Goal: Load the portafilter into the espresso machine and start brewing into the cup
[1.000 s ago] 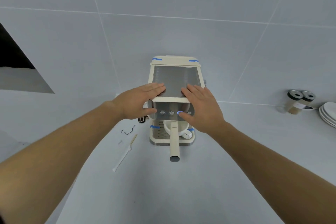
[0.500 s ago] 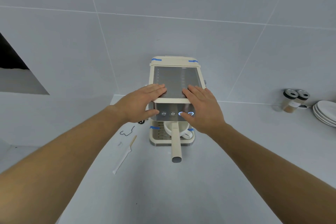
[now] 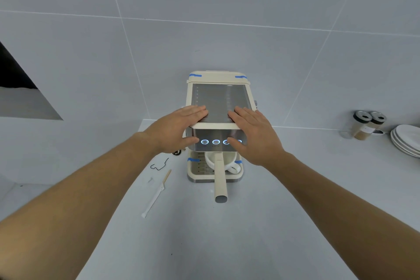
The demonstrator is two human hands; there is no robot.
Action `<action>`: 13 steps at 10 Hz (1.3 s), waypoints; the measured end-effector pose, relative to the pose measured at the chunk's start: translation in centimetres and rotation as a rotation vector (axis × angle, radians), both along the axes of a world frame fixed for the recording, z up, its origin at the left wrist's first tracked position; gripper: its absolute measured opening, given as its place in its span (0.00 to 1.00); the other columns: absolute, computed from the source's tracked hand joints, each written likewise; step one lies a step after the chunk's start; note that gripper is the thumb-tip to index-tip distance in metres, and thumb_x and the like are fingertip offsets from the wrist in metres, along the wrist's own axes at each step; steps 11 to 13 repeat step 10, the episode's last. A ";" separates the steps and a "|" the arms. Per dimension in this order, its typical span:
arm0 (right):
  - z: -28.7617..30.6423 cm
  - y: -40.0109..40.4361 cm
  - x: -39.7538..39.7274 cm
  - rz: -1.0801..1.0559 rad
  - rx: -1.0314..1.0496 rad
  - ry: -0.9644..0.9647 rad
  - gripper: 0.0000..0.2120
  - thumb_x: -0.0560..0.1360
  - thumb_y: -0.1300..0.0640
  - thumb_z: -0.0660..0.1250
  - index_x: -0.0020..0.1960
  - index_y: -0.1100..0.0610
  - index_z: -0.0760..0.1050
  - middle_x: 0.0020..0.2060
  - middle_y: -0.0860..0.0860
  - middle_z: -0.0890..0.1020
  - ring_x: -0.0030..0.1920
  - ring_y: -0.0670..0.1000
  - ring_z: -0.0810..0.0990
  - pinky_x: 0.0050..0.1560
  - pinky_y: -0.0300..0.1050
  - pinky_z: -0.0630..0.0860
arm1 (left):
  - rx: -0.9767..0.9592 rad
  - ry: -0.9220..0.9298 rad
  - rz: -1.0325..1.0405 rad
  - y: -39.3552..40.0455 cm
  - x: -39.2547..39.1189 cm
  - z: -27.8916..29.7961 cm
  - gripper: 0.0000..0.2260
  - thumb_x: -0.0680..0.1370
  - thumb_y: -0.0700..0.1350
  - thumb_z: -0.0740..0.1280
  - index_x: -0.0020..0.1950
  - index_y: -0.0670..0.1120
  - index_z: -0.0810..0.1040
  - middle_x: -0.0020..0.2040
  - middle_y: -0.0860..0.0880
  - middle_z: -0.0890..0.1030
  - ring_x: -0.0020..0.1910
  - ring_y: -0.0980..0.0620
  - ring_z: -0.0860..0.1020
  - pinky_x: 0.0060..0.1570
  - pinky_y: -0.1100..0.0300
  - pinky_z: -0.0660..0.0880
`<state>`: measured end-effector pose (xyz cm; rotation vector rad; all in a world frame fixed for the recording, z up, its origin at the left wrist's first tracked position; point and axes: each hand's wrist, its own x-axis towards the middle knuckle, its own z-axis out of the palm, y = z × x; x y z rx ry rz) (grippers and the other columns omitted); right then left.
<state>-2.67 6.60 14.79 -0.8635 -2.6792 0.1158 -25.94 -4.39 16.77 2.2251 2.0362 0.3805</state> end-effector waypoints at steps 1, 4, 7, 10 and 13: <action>0.5 0.0 0.2 0.017 -0.021 -0.010 0.29 0.78 0.48 0.64 0.76 0.55 0.65 0.75 0.54 0.68 0.75 0.56 0.64 0.77 0.53 0.53 | -0.010 0.004 0.003 0.0 0.0 0.2 0.35 0.77 0.51 0.68 0.79 0.51 0.55 0.80 0.53 0.57 0.78 0.54 0.54 0.75 0.60 0.53; 1.9 -0.4 0.5 0.041 -0.040 -0.036 0.27 0.80 0.49 0.62 0.76 0.55 0.63 0.76 0.53 0.66 0.75 0.54 0.62 0.76 0.48 0.54 | -0.041 0.038 0.024 -0.1 0.4 0.7 0.35 0.77 0.50 0.68 0.79 0.51 0.54 0.80 0.52 0.56 0.78 0.54 0.54 0.72 0.63 0.50; 4.3 -1.1 0.7 0.042 -0.086 -0.144 0.24 0.81 0.52 0.61 0.75 0.57 0.64 0.71 0.55 0.71 0.70 0.56 0.68 0.70 0.48 0.65 | -0.088 0.081 0.039 0.1 0.7 2.3 0.35 0.75 0.49 0.71 0.78 0.51 0.58 0.79 0.53 0.61 0.77 0.53 0.59 0.72 0.59 0.59; 7.2 -0.7 0.9 -0.025 -0.171 -0.251 0.12 0.78 0.50 0.61 0.57 0.54 0.78 0.53 0.52 0.82 0.53 0.56 0.78 0.51 0.50 0.76 | -0.084 -0.089 0.046 -0.7 1.5 4.6 0.19 0.72 0.45 0.71 0.63 0.48 0.76 0.60 0.51 0.79 0.60 0.47 0.76 0.61 0.49 0.73; 7.2 -0.7 0.9 -0.025 -0.171 -0.251 0.12 0.78 0.50 0.61 0.57 0.54 0.78 0.53 0.52 0.82 0.53 0.56 0.78 0.51 0.50 0.76 | -0.084 -0.089 0.046 -0.7 1.5 4.6 0.19 0.72 0.45 0.71 0.63 0.48 0.76 0.60 0.51 0.79 0.60 0.47 0.76 0.61 0.49 0.73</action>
